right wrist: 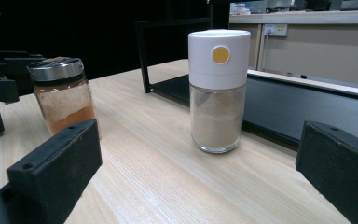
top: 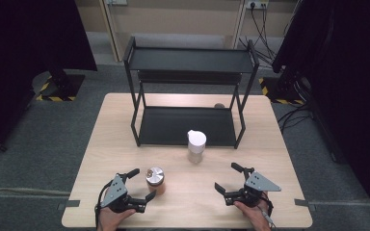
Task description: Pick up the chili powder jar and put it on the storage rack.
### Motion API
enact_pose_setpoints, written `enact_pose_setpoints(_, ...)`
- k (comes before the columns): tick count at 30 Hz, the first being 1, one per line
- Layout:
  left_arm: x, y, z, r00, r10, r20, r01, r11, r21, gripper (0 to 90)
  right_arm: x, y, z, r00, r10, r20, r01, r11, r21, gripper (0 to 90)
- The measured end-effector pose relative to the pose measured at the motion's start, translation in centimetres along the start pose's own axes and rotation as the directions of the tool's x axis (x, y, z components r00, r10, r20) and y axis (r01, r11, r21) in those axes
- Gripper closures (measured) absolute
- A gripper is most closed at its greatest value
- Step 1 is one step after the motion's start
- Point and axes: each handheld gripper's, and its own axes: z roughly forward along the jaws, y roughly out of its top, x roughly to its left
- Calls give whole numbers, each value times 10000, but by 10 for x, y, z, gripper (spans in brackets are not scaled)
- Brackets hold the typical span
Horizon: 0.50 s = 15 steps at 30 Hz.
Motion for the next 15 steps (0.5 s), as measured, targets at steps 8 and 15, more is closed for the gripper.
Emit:
enact_pose_setpoints(8,-1,0,1,10000,23,11,-23,10000,28,15,0,0,0,10000,70,-27,-70,10000,-2,5)
enact_pose_setpoints(15,-1,0,1,10000,16,3,-16,10000,36,15,0,-1,1,9999,130,-74,-130,9999,-3,4)
